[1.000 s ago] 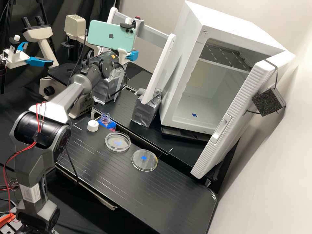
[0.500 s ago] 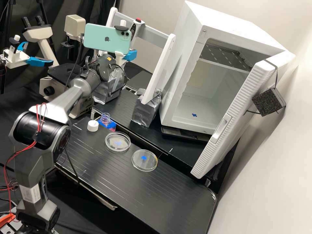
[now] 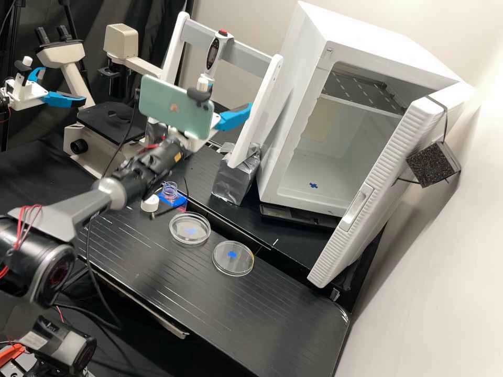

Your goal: Use the pipette

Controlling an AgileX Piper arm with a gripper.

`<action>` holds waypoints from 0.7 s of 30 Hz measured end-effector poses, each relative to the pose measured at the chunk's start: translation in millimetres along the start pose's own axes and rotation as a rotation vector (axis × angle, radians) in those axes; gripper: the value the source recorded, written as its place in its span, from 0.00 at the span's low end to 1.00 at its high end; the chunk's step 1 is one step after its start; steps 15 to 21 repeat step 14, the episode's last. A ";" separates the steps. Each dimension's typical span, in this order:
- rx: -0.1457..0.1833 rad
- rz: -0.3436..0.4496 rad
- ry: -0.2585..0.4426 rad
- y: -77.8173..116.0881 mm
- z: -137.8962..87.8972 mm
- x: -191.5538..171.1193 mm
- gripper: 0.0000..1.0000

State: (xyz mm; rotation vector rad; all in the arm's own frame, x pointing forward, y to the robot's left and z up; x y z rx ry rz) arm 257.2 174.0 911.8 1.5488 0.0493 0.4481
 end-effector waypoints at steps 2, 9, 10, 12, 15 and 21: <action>0.021 0.039 0.019 -3.6 12.6 -12.1 1.00; 0.115 0.120 0.090 -14.1 44.1 -45.2 1.00; 0.119 0.114 0.098 -15.5 46.3 -48.6 1.00; 0.116 0.090 0.106 -19.1 49.8 -54.3 1.00; 0.109 0.072 0.107 -21.8 51.6 -57.5 1.00; 0.109 0.072 0.107 -21.8 51.6 -57.5 1.00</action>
